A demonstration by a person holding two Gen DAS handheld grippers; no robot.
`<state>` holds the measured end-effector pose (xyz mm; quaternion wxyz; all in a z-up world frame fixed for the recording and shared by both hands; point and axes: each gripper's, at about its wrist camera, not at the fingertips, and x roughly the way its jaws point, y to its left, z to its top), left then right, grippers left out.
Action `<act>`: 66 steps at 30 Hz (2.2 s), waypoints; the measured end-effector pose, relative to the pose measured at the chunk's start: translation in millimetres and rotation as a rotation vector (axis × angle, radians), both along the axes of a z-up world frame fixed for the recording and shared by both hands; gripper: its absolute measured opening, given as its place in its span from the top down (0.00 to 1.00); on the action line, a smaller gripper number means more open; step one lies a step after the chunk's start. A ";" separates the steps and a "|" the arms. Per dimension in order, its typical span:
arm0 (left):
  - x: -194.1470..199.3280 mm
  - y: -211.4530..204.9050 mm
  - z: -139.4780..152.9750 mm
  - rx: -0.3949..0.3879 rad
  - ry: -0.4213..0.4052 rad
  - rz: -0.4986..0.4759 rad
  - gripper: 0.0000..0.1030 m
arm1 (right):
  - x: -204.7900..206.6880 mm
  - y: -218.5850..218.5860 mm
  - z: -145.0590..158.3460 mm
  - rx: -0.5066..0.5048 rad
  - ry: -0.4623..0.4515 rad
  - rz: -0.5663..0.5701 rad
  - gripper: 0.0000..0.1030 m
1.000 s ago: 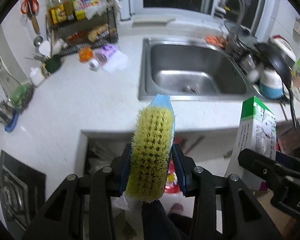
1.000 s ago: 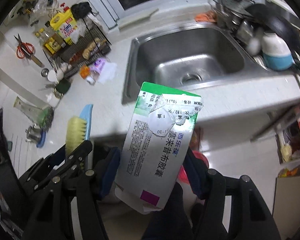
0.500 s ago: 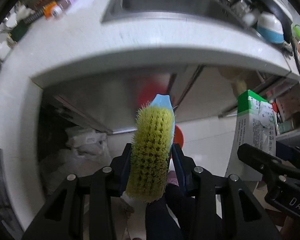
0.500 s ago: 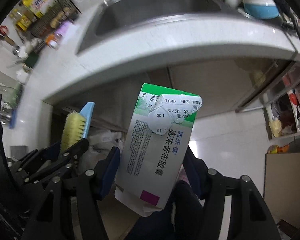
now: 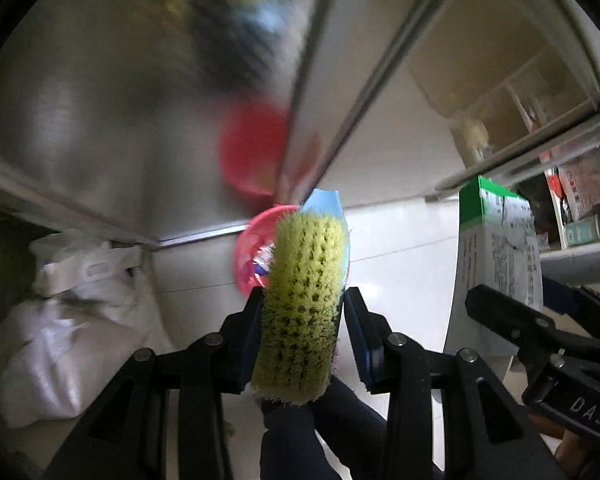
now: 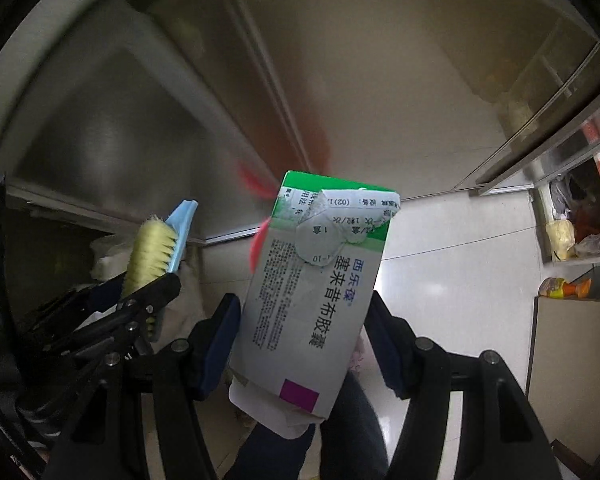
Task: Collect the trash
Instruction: 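Carry the brush and medicine box down toward the red bucket with both tools, then open the right tool to drop the medicine box into the bucket, then raise both tools back up toward the counter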
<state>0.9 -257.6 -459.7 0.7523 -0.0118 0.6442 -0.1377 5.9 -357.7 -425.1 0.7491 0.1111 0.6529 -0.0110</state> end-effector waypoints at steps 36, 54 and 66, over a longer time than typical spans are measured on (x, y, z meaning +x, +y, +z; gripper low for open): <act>10.7 73.7 -50.1 0.103 -0.015 0.241 0.01 | 17.6 20.5 -95.2 0.012 0.010 0.298 0.43; 2.6 78.6 43.1 0.131 -0.106 0.254 0.01 | 10.2 30.0 -20.4 0.009 -0.033 0.292 0.23; -12.2 76.9 229.8 0.119 -0.265 0.270 0.01 | -3.5 17.5 168.7 -0.033 -0.200 0.290 0.00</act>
